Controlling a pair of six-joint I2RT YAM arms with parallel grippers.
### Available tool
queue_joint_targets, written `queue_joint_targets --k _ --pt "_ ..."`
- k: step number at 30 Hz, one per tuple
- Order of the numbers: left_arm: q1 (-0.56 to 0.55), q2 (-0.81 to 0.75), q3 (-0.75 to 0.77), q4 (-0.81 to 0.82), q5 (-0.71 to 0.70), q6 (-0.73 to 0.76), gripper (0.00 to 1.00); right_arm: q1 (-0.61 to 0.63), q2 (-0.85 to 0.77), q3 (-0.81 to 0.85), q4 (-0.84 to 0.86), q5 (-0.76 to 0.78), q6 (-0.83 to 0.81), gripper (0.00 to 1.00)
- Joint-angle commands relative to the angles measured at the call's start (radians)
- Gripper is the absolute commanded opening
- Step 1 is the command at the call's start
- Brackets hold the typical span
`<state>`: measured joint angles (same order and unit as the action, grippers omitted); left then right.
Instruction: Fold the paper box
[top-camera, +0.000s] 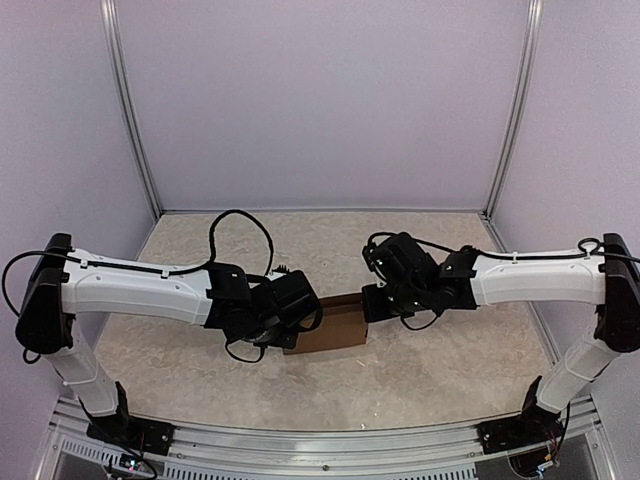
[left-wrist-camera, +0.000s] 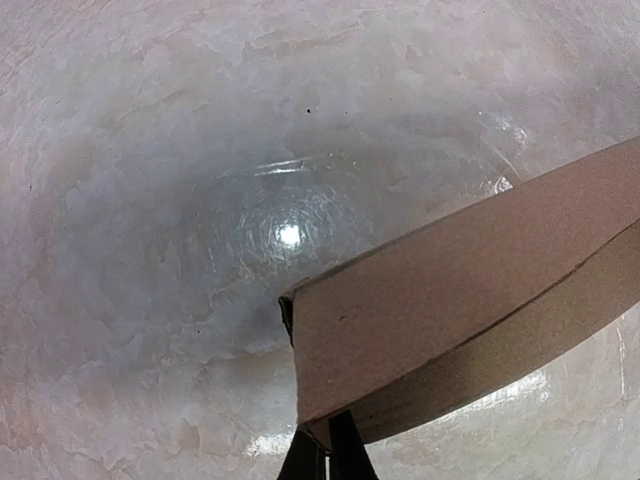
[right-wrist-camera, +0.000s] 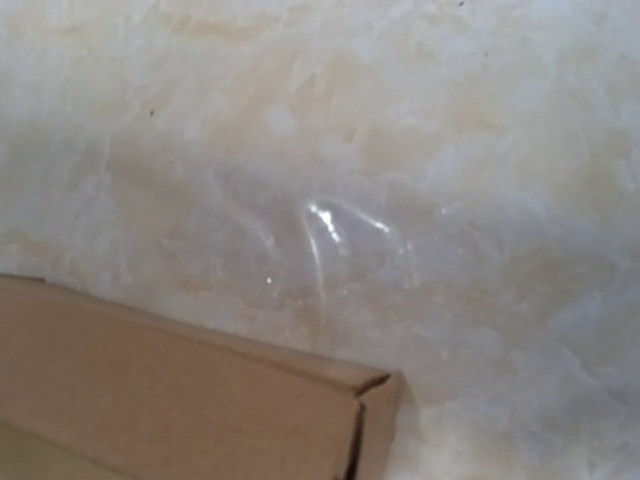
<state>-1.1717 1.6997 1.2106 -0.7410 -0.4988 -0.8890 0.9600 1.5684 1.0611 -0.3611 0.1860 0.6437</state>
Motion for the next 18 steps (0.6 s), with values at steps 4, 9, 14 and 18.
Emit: queue_joint_targets --k 4,9,14,18 --pt "0.004 0.05 -0.039 -0.031 0.095 0.008 0.0 0.083 0.01 -0.093 0.06 0.062 0.038 0.0" --pt "0.005 0.053 -0.039 -0.031 0.101 0.007 0.0 0.139 0.001 -0.145 0.104 0.129 0.013 0.0" --pt "0.01 0.046 -0.05 -0.022 0.11 0.004 0.0 0.179 -0.022 -0.234 0.206 0.169 0.016 0.0" --pt "0.01 0.043 -0.054 -0.015 0.121 0.003 0.0 0.202 -0.029 -0.296 0.31 0.199 0.035 0.0"
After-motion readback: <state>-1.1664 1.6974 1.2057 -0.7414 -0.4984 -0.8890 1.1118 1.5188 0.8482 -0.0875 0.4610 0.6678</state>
